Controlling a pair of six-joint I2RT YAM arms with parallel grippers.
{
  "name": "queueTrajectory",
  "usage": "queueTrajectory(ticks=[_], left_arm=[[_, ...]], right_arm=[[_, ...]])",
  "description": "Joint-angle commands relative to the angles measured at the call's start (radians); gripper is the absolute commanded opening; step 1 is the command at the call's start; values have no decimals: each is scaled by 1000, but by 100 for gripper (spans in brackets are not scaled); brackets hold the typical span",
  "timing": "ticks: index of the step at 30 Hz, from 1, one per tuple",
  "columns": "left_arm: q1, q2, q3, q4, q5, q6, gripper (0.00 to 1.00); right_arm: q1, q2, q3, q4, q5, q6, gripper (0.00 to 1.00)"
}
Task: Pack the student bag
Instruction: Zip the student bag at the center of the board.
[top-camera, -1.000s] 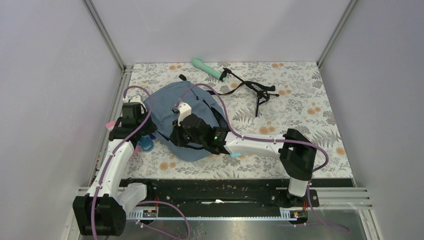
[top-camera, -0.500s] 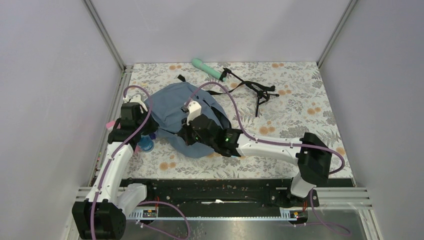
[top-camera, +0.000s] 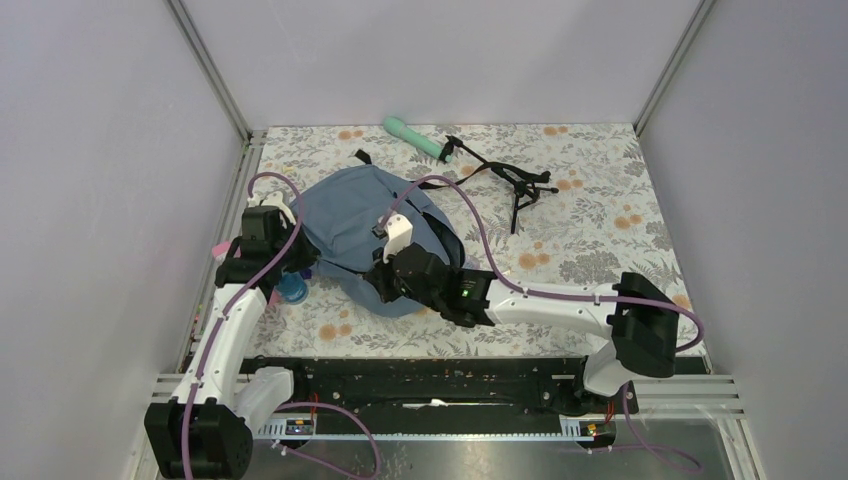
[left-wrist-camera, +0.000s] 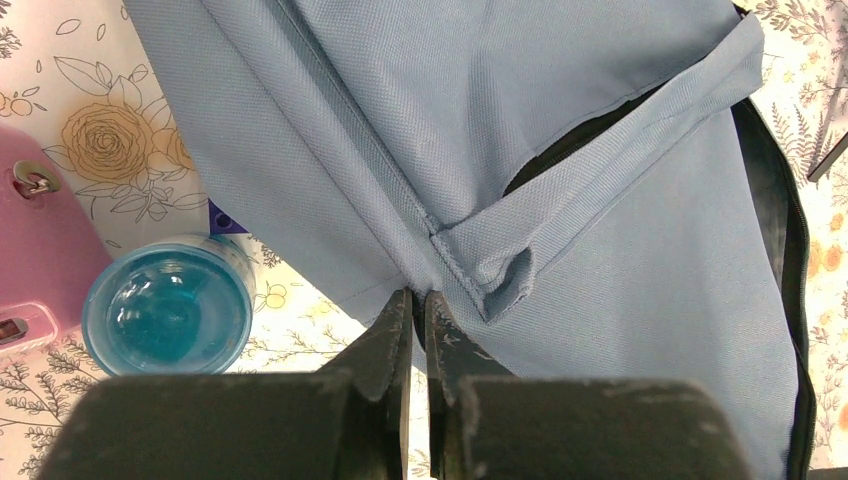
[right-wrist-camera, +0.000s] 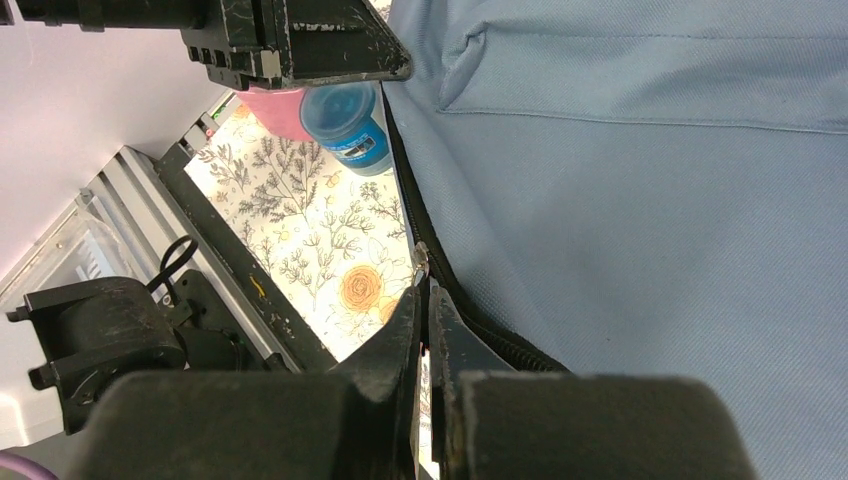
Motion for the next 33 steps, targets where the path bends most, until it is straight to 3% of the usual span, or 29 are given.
queueTrajectory(ticks=[1, 33], left_arm=[[44, -2, 31, 86, -154, 36, 0], [75, -43, 42, 55, -268, 48, 0]], right_arm=[[25, -119, -5, 3, 48, 1, 0], [52, -307, -157, -58, 153, 67, 0]])
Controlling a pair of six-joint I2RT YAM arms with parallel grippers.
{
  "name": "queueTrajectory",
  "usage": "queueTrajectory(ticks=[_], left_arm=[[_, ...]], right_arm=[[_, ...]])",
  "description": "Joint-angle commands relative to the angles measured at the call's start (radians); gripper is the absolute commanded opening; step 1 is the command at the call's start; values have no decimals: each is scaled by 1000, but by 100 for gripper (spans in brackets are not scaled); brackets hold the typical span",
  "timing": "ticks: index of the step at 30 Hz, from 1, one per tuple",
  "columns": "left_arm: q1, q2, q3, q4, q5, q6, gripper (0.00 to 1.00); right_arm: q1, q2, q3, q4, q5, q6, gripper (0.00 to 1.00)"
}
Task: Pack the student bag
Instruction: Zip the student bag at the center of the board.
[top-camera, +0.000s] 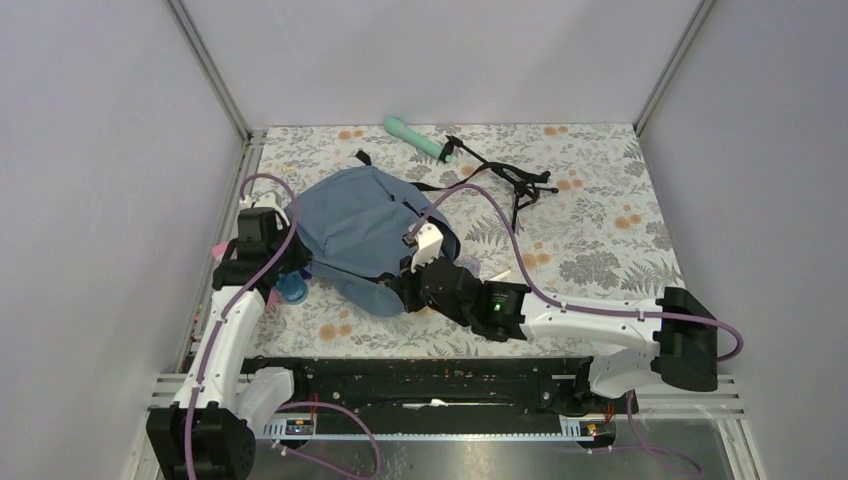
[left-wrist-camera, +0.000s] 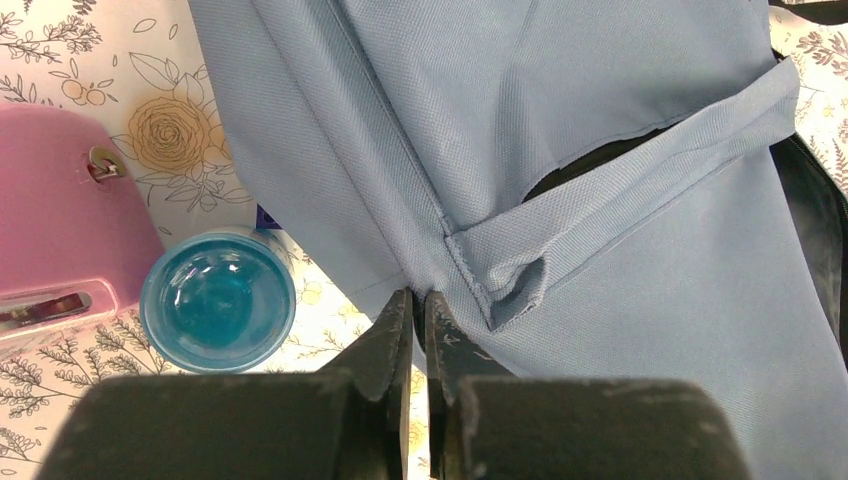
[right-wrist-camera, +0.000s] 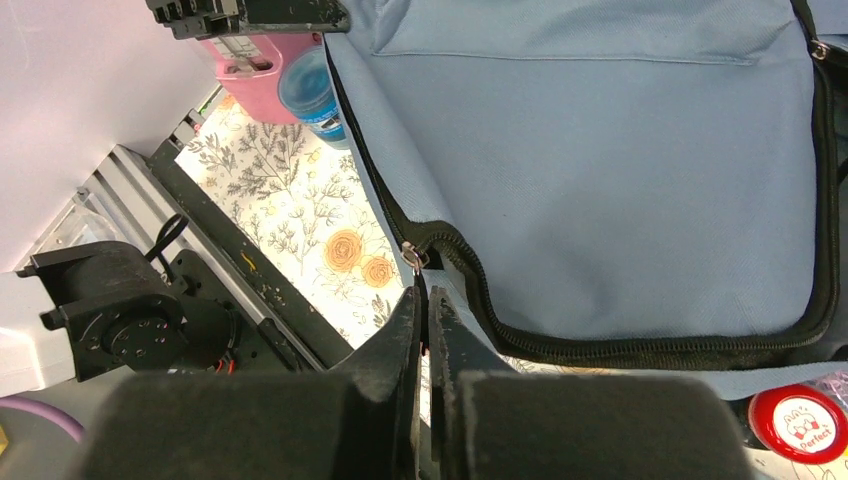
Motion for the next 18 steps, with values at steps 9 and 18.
queueTrajectory(ticks=[9, 18], left_arm=[[44, -52, 61, 118, -33, 92, 45], [-202, -179, 40, 181, 77, 251, 76]], right_arm=[[16, -77, 20, 19, -20, 36, 0], [15, -13, 68, 55, -38, 47, 0]])
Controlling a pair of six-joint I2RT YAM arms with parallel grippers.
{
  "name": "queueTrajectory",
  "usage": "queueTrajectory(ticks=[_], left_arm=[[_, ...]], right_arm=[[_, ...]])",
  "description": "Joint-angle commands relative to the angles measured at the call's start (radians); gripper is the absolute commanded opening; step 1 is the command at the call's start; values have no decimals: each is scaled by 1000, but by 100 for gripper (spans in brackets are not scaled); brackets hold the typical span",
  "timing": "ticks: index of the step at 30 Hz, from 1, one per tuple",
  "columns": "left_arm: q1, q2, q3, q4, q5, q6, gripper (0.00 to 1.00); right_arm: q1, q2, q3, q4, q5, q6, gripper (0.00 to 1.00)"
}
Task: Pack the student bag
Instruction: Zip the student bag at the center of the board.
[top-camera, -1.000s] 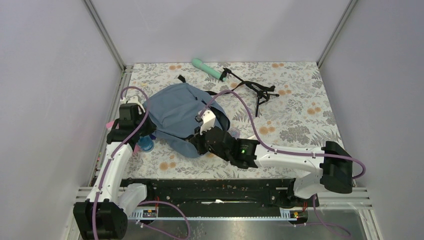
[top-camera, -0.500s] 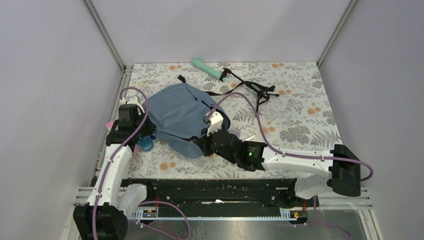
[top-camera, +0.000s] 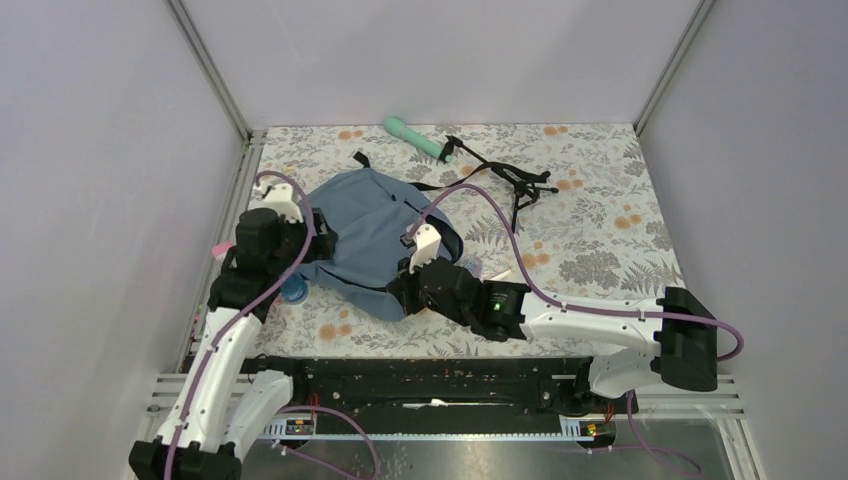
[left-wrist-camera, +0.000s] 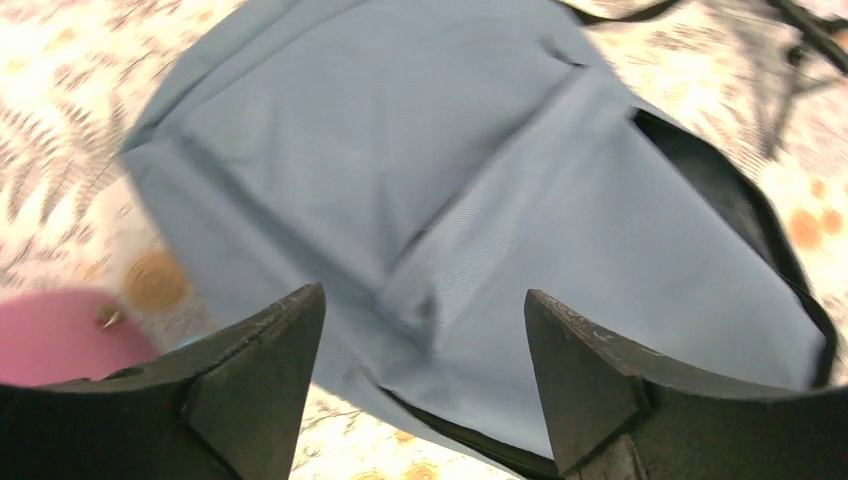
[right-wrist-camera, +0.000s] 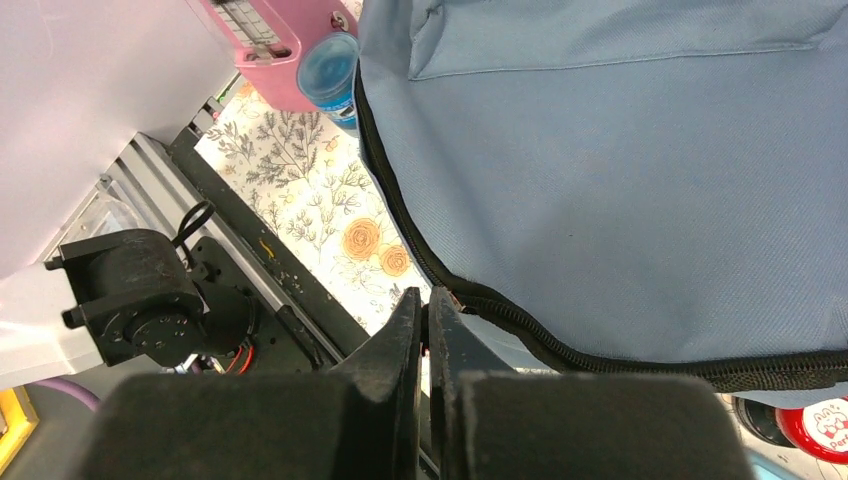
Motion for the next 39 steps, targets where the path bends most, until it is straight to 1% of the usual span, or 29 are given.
queueTrajectory(ticks=[1, 4, 8, 11, 14, 20, 24, 26, 28, 31, 33, 37, 39], left_arm=[[-119, -91, 15, 90, 70, 122, 77], [-179, -171, -15, 90, 131, 183, 77], [-254, -307, -121, 152, 259, 263, 77], [-317, -364, -169, 158, 257, 312, 78], [-358, -377, -160, 106, 209, 325, 77], [-414, -373, -131, 1, 200, 348, 77], [-504, -343, -100, -75, 115, 379, 76], [-545, -341, -105, -80, 53, 397, 76], [-588, -333, -116, -80, -37, 417, 79], [-667, -300, -124, -78, -142, 444, 78], [-716, -260, -120, -78, -189, 455, 77], [-804, -171, -94, -71, -319, 465, 70], [-824, -147, -95, -52, -330, 470, 69]], right_arm=[[8, -6, 59, 79, -7, 18, 0], [1, -15, 48, 79, -3, 31, 0], [-16, -34, 15, 101, -6, 58, 0], [-31, -39, -4, 112, -22, 82, 0], [-51, -42, -25, 130, -46, 111, 0], [-90, -47, -54, 168, -94, 152, 0], [-104, -46, -54, 173, -114, 164, 0], [-108, -45, -58, 183, -120, 167, 0], [-113, -40, -60, 192, -132, 174, 0], [-115, -33, -56, 196, -143, 180, 0], [-117, -29, -55, 198, -146, 183, 0], [-117, -27, -54, 200, -148, 180, 0], [-117, -29, -55, 199, -144, 174, 0]])
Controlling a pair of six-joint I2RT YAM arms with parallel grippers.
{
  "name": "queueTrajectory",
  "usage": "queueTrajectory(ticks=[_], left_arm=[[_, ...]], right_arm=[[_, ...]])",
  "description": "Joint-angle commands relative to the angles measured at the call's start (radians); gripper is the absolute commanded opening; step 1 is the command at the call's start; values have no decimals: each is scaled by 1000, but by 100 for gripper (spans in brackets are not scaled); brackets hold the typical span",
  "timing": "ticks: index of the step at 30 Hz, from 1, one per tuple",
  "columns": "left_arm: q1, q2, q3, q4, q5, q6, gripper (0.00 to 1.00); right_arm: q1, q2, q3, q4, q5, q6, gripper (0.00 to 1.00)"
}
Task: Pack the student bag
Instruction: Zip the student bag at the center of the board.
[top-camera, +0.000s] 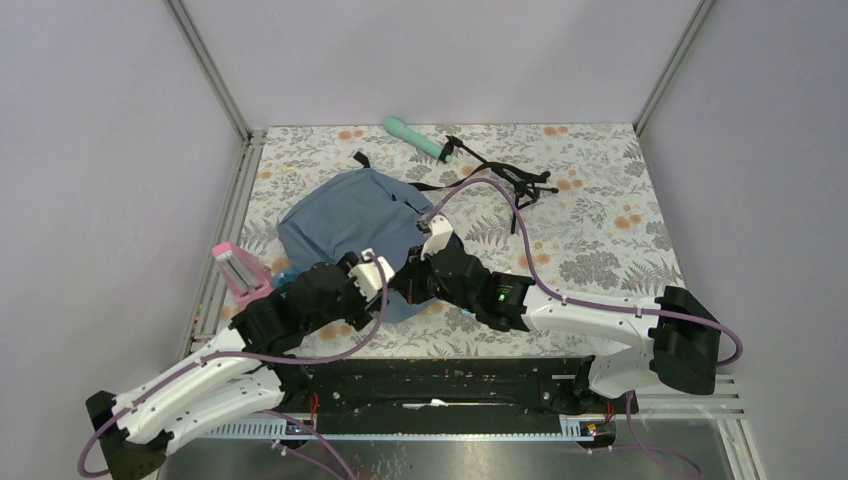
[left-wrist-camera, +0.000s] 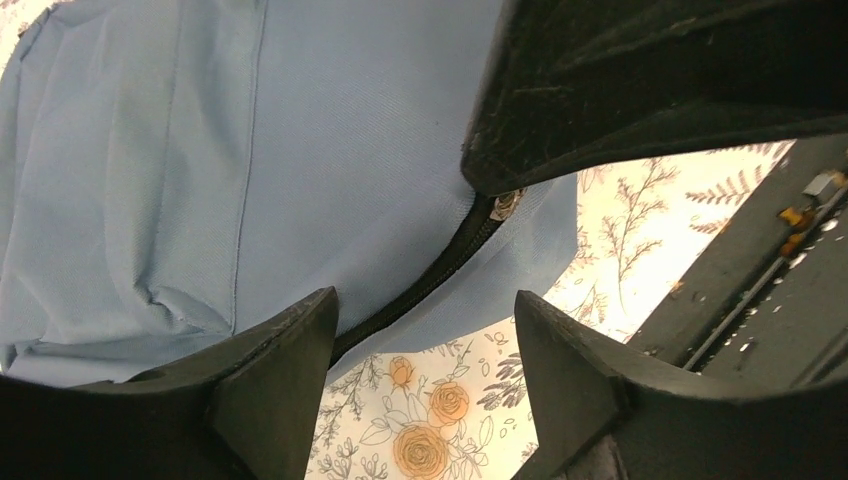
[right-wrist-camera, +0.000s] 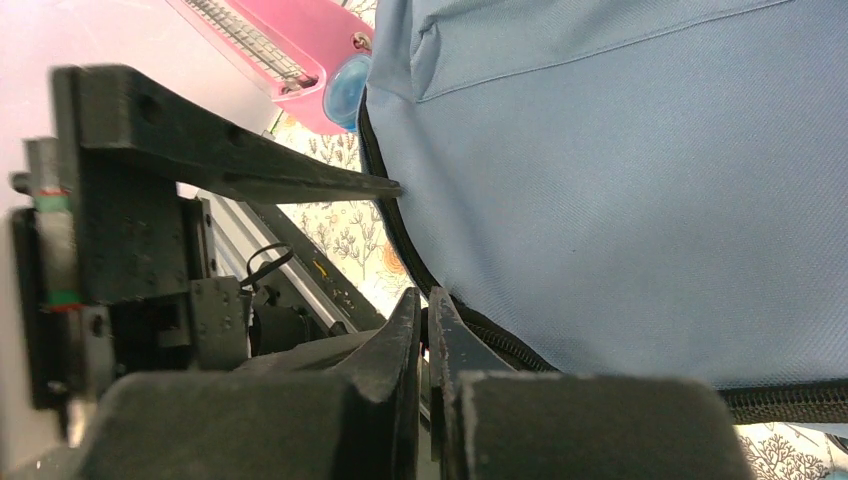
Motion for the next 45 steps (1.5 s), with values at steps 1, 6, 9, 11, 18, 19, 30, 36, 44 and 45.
queueTrajectory(ticks=[1, 6, 9, 11, 18, 19, 30, 36, 44, 45], left_arm=[[-44, 46, 41, 58, -125, 32, 69], [-57, 54, 10, 104, -110, 41, 69], [-68, 53, 7, 113, -113, 40, 68], [-71, 53, 4, 120, -114, 38, 65], [-75, 67, -10, 135, -43, 26, 65], [-75, 71, -13, 139, -40, 26, 67], [-77, 115, -17, 161, -142, 25, 57], [-77, 161, -3, 157, -115, 6, 26], [-77, 134, -12, 150, -163, 12, 0], [-77, 125, -14, 149, -176, 15, 0]], right_arm=[[-9, -30, 10, 95, 3, 6, 0], [-9, -38, 0, 85, 13, 6, 0], [-8, -38, -5, 92, 9, 13, 0], [-9, -38, -6, 97, 5, 16, 0], [-7, -54, -4, 84, 38, 4, 0], [-7, -56, -4, 84, 39, 3, 0], [-7, -66, -6, 91, 33, 5, 0], [-7, -69, -15, 94, 47, 7, 0], [-10, -125, -66, 54, 213, -11, 0], [-11, -138, -64, 40, 228, -25, 0]])
